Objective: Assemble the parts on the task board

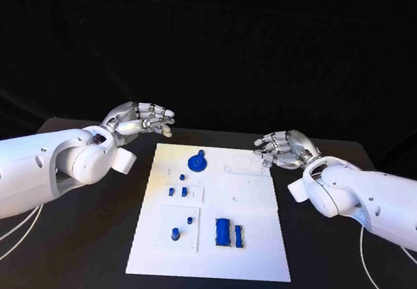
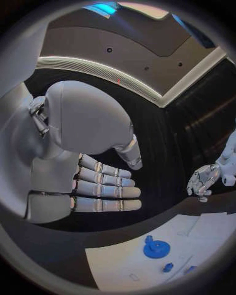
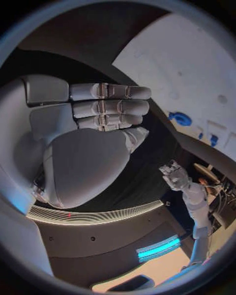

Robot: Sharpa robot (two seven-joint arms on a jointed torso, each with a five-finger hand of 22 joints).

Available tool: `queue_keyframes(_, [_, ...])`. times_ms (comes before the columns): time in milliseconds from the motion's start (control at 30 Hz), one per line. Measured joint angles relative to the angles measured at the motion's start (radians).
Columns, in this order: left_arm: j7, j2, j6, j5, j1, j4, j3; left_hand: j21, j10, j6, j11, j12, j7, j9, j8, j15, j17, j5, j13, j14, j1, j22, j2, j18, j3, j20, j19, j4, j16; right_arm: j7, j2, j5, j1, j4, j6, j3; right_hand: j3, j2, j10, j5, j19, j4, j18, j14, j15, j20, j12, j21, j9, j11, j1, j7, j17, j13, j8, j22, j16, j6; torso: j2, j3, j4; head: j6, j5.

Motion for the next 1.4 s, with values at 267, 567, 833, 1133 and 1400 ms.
queue_keyframes(267, [0.086, 0.064, -0.074, 0.108, -0.013, -0.099, 0.0, -0.399, 0.068, -0.02, 0.023, -0.288, -0.002, -0.047, -0.048, 0.045, -0.088, 0.0, -0.004, -0.008, -0.013, -0.264, -0.01, 0.0, 0.017, 0.074, 0.0, 0.027, -0.414, 0.195, 0.123, 0.278, -0.001, -0.215, 0.005, 0.012, 0.216, -0.074, 0.024, -0.027, -0.169, -0.01, 0.0, -0.11, 0.073, 0.094, -0.274, -0.032, -0.112, 0.057, -0.074, 0.043, -0.187, -0.457, -0.099, -0.333, -0.367, 0.036, -0.02, 0.0028, -0.0001, 0.085, 0.004])
queue_keyframes(567, [0.084, 0.059, -0.095, 0.11, -0.028, -0.07, 0.002, -0.624, -0.6, -0.548, -0.114, -0.476, -0.137, -0.194, -0.362, -0.069, -0.203, -0.122, -0.049, -0.601, -0.401, -0.385, 0.133, -0.117, -0.432, -0.133, -0.531, -0.057, -0.728, 0.197, 0.112, 0.297, -0.028, -0.156, -0.017, 0.044, -0.041, 0.058, -0.635, -0.163, -0.878, -0.214, -0.117, -0.796, 0.008, -0.061, -0.404, -0.073, -0.424, -0.047, -0.507, -0.106, -0.505, -0.692, -0.237, -0.825, -0.633, -0.611, -0.034, 0.0059, 0.0017, 0.105, 0.013])
queue_keyframes(833, [0.093, 0.056, -0.218, 0.116, -0.069, 0.038, 0.017, -0.673, -0.78, -0.689, -0.153, -0.516, -0.177, -0.231, -0.445, -0.102, -0.232, -0.152, -0.061, -0.759, -1.071, -0.41, 0.17, -0.149, -0.551, -0.189, -0.675, -0.079, -0.801, 0.224, 0.099, 0.388, -0.108, 0.028, -0.116, 0.136, -0.11, 0.093, -0.927, -0.196, -1.058, -0.27, -0.141, -1.069, -0.013, -0.103, -0.432, -0.084, -0.505, -0.074, -1.163, -0.146, -0.584, -0.745, -0.269, -0.945, -0.696, -0.784, -0.078, 0.0155, 0.0073, 0.152, 0.034])
queue_keyframes(1133, [0.12, 0.053, -0.454, 0.136, -0.124, 0.167, 0.03, -0.683, -0.829, -0.724, -0.164, -0.529, -0.191, -0.242, -0.464, -0.111, -0.24, -0.159, -0.064, -0.799, -1.305, -0.417, 0.181, -0.149, -0.58, -0.205, -0.712, -0.086, -0.816, 0.269, 0.09, 0.506, -0.153, 0.13, -0.239, 0.177, -0.128, 0.103, -1.008, -0.203, -1.108, -0.282, -0.157, -1.144, -0.018, -0.116, -0.437, -0.087, -0.528, -0.081, -1.462, -0.158, -0.606, -0.76, -0.277, -0.98, -0.711, -0.829, -0.09, 0.0183, 0.0087, 0.158, 0.036])
queue_keyframes(1400, [0.138, 0.052, -0.575, 0.15, -0.137, 0.199, 0.034, -0.685, -0.843, -0.735, -0.167, -0.529, -0.195, -0.244, -0.471, -0.114, -0.242, -0.162, -0.065, -0.813, -1.363, -0.419, 0.185, -0.164, -0.59, -0.211, -0.724, -0.088, -0.824, 0.285, 0.089, 0.54, -0.153, 0.131, -0.275, 0.178, -0.134, 0.106, -1.03, -0.207, -1.12, -0.288, -0.157, -1.164, -0.02, -0.118, -0.44, -0.087, -0.533, -0.085, -1.536, -0.161, -0.611, -0.764, -0.28, -0.988, -0.711, -0.843, -0.092, 0.0186, 0.0088, 0.159, 0.037])
